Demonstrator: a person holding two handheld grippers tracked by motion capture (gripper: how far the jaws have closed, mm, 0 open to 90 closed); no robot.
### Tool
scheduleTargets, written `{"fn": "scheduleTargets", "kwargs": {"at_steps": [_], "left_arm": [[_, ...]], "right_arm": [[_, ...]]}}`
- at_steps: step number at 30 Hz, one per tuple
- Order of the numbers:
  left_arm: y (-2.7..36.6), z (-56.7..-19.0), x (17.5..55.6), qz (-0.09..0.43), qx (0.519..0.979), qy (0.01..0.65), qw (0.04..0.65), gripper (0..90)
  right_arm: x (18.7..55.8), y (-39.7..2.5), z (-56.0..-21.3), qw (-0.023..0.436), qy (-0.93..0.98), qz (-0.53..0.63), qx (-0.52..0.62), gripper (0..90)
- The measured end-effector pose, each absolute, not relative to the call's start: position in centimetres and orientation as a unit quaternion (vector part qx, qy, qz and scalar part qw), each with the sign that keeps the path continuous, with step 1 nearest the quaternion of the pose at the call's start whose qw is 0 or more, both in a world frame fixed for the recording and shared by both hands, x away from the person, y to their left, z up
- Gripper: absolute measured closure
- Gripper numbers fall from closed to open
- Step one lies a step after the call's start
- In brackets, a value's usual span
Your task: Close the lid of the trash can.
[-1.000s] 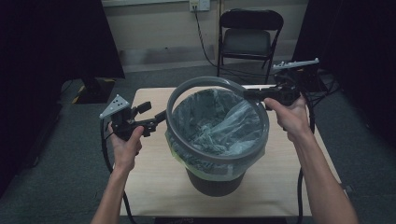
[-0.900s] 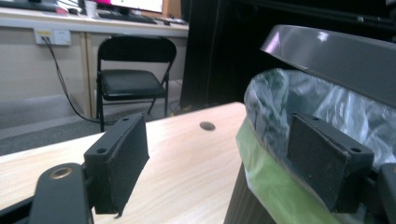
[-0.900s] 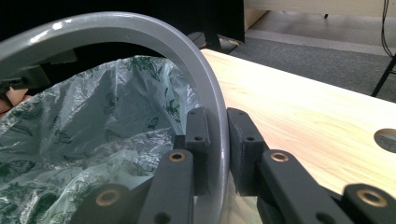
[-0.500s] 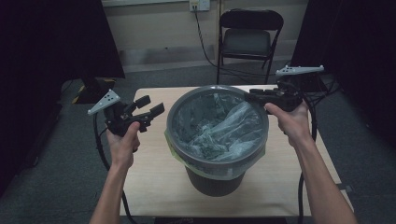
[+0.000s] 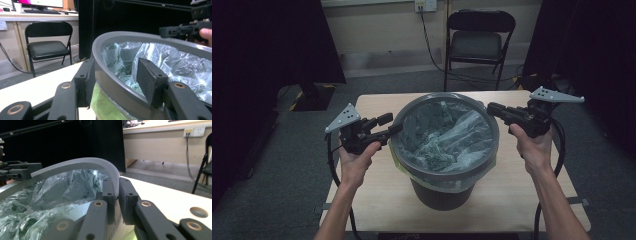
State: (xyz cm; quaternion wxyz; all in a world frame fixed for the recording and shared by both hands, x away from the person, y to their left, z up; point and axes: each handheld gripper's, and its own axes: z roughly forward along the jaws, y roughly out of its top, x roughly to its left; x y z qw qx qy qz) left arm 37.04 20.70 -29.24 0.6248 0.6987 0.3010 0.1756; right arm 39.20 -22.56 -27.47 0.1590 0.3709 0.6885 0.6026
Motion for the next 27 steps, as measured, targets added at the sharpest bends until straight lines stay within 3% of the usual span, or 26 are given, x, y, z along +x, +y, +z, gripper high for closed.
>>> {"fn": "scheduleTargets", "kwargs": {"at_steps": [5,9,13,20,24,27], "left_arm": [[21.0,-29.2,37.3,0.168,0.696,0.312,0.625,47.0],[23.3,-29.5,37.7,0.16,0.665,0.341,0.645,36.6],[25.9,-31.0,38.1,0.155,0.639,0.384,0.648,34.5],[26.6,-34.9,38.4,0.176,0.691,0.411,0.568,20.3],[26.1,-38.6,37.9,0.169,0.714,0.433,0.524,19.6],[25.7,-41.6,37.5,0.135,0.741,0.429,0.498,19.6]], "right_arm": [[39.0,-22.4,-27.5,0.173,0.695,0.596,0.363,82.9],[38.9,-23.0,-27.5,0.193,0.684,0.6,0.368,61.5],[39.4,-25.2,-27.9,0.183,0.659,0.616,0.39,54.2],[39.5,-27.3,-30.9,0.202,0.661,0.573,0.441,35.7],[39.1,-28.4,-33.7,0.21,0.669,0.54,0.466,30.1],[39.0,-29.3,-36.0,0.21,0.683,0.508,0.482,27.3]]}}
